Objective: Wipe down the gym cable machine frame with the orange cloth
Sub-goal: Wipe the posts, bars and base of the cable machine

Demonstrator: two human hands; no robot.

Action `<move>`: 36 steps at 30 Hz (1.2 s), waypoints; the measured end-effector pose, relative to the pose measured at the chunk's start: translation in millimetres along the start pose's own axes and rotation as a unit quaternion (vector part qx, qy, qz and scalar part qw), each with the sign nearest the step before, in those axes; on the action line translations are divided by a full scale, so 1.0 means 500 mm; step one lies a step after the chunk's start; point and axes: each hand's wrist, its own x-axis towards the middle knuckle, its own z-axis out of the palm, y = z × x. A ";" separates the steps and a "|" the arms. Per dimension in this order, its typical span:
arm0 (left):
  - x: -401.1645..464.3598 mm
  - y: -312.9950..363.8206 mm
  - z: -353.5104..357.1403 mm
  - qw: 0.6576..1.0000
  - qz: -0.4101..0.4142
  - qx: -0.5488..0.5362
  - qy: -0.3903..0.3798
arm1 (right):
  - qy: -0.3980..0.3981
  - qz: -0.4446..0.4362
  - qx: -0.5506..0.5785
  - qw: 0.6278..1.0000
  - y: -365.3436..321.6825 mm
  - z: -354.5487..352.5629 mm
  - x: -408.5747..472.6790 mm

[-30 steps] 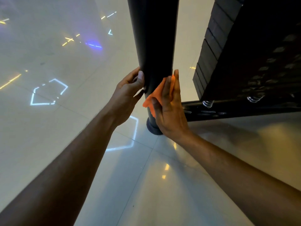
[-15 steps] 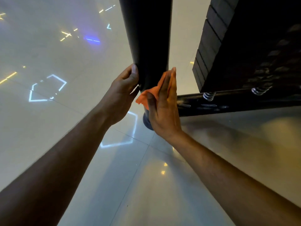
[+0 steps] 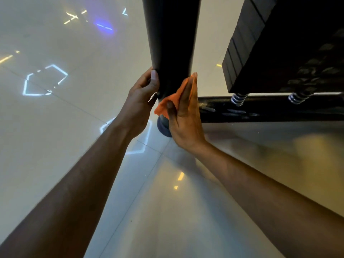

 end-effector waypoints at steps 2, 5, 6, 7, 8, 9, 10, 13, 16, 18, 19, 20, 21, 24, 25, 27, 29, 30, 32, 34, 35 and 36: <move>-0.002 -0.006 0.005 1.000 -0.002 -0.006 0.008 | -0.023 -0.050 -0.057 0.997 0.033 -0.014 -0.004; -0.006 -0.020 0.012 1.000 -0.005 -0.007 0.020 | -0.090 -0.090 -0.122 0.984 0.090 -0.047 -0.007; -0.007 -0.025 0.015 1.000 -0.006 -0.007 0.026 | -0.102 -0.084 -0.135 0.982 0.102 -0.055 -0.004; -0.009 -0.029 0.016 0.999 -0.009 -0.008 0.034 | -0.105 -0.101 -0.154 0.977 0.112 -0.060 -0.005; -0.011 -0.033 0.017 0.999 -0.011 -0.009 0.040 | -0.106 -0.131 -0.187 0.968 0.124 -0.062 -0.011; -0.012 -0.035 0.019 0.999 -0.012 -0.010 0.043 | -0.107 -0.156 -0.214 0.958 0.132 -0.062 -0.016; -0.013 -0.037 0.020 0.999 -0.011 -0.010 0.045 | -0.101 -0.156 -0.229 0.956 0.129 -0.061 -0.020; -0.014 -0.037 0.022 0.999 -0.003 -0.008 0.046 | -0.075 -0.031 -0.200 0.977 0.091 -0.048 -0.030; -0.013 -0.040 0.025 0.999 -0.003 -0.007 0.041 | -0.064 0.042 -0.205 0.976 0.068 -0.028 -0.023; -0.013 -0.044 0.026 0.999 -0.008 -0.011 0.044 | -0.065 0.019 -0.254 0.965 0.084 -0.023 -0.026; -0.013 -0.046 0.026 0.999 -0.009 -0.013 0.047 | -0.069 0.001 -0.282 0.957 0.097 -0.025 -0.027; -0.012 -0.049 0.025 0.999 -0.009 -0.015 0.050 | -0.078 -0.015 -0.308 0.948 0.108 -0.030 -0.029; -0.011 -0.051 0.026 0.999 -0.007 -0.017 0.050 | -0.087 -0.032 -0.325 0.941 0.119 -0.036 -0.029; -0.013 -0.063 0.028 0.998 -0.007 -0.023 0.057 | -0.090 -0.051 -0.335 0.937 0.126 -0.042 -0.033; -0.016 -0.069 0.029 0.998 -0.012 -0.028 0.061 | -0.081 -0.036 -0.328 0.940 0.117 -0.039 -0.035; -0.022 -0.082 0.029 0.997 -0.023 -0.032 0.066 | -0.065 0.028 -0.291 0.954 0.088 -0.025 -0.036; -0.026 -0.091 0.030 0.997 -0.027 -0.032 0.068 | -0.066 0.086 -0.266 0.958 0.066 -0.015 -0.031; -0.026 -0.093 0.030 0.996 -0.031 -0.034 0.071 | -0.069 0.091 -0.276 0.954 0.063 -0.015 -0.030; -0.026 -0.094 0.031 0.996 -0.038 -0.038 0.076 | -0.091 0.052 -0.338 0.935 0.076 -0.024 -0.034; -0.025 -0.096 0.030 0.996 -0.035 -0.033 0.076 | -0.128 -0.004 -0.388 0.913 0.099 -0.042 -0.037; -0.025 -0.097 0.029 0.996 -0.036 -0.034 0.077 | -0.138 -0.022 -0.396 0.908 0.106 -0.050 -0.037; -0.025 -0.097 0.030 0.996 -0.038 -0.036 0.077 | -0.141 -0.030 -0.395 0.907 0.109 -0.055 -0.038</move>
